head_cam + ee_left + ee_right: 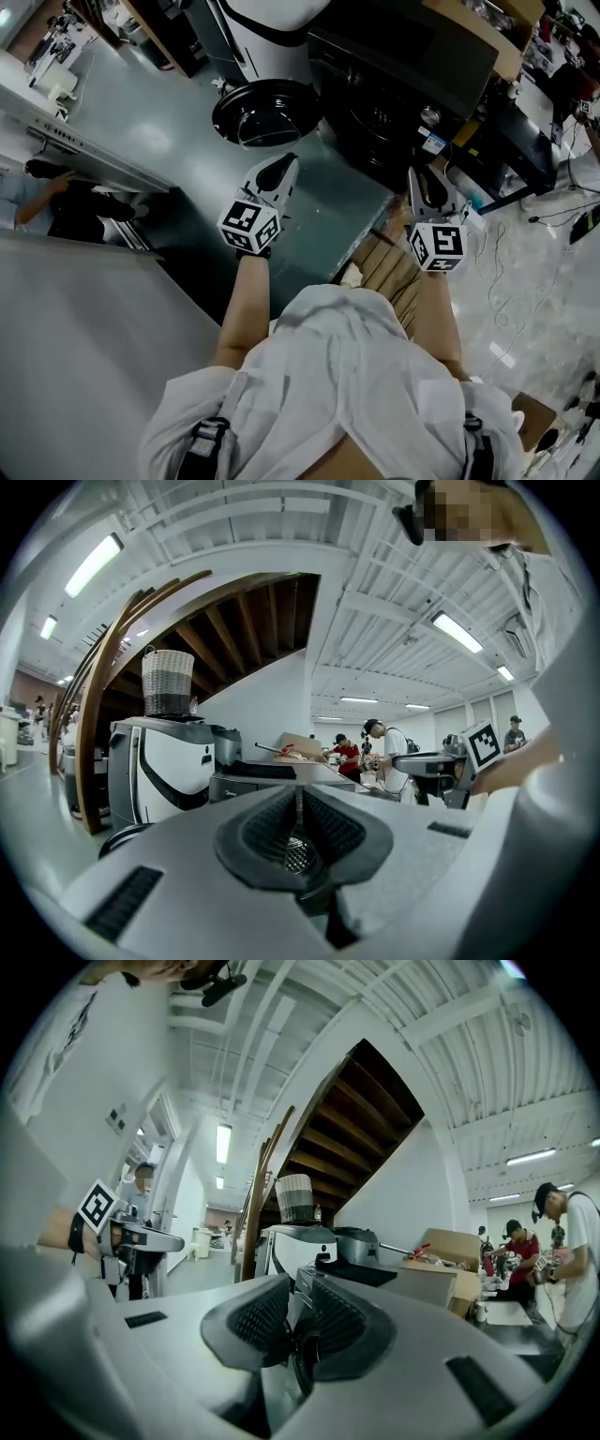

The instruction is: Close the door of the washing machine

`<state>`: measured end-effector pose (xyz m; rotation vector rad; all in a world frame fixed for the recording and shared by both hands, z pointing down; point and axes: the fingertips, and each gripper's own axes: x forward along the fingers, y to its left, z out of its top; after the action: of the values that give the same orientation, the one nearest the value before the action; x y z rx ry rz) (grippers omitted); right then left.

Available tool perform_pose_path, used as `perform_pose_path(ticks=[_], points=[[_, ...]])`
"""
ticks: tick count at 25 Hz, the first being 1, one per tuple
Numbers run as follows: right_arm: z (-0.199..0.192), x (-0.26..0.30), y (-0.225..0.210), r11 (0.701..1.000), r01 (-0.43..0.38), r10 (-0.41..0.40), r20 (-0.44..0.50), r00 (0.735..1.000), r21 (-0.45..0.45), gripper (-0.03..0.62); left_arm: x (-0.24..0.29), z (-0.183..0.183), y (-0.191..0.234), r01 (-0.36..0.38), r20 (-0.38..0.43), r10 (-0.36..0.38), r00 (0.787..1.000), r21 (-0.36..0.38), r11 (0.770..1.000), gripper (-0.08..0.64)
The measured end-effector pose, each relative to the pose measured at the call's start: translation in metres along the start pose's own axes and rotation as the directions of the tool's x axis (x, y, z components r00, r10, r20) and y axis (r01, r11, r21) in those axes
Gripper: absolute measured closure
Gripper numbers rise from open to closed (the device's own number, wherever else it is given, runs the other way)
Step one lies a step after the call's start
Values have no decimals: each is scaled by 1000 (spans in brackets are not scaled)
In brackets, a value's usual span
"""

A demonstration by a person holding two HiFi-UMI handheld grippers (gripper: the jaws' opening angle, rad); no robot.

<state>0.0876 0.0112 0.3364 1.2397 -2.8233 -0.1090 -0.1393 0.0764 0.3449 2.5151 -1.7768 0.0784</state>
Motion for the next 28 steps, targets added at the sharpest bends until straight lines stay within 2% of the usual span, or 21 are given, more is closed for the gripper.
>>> perform_pose_path(ticks=[11, 20, 28], points=[[-12, 66, -53, 999, -45, 46, -36, 998, 6, 480, 92, 6, 15, 40, -53, -39, 998, 21, 999, 531], [-29, 76, -78, 999, -13, 16, -59, 998, 45, 468, 126, 4, 17, 93, -98, -88, 991, 42, 995, 531], [-44, 98, -79, 997, 14, -8, -89, 996, 70, 440, 153, -11, 43, 160, -160, -150, 976, 49, 986, 531]])
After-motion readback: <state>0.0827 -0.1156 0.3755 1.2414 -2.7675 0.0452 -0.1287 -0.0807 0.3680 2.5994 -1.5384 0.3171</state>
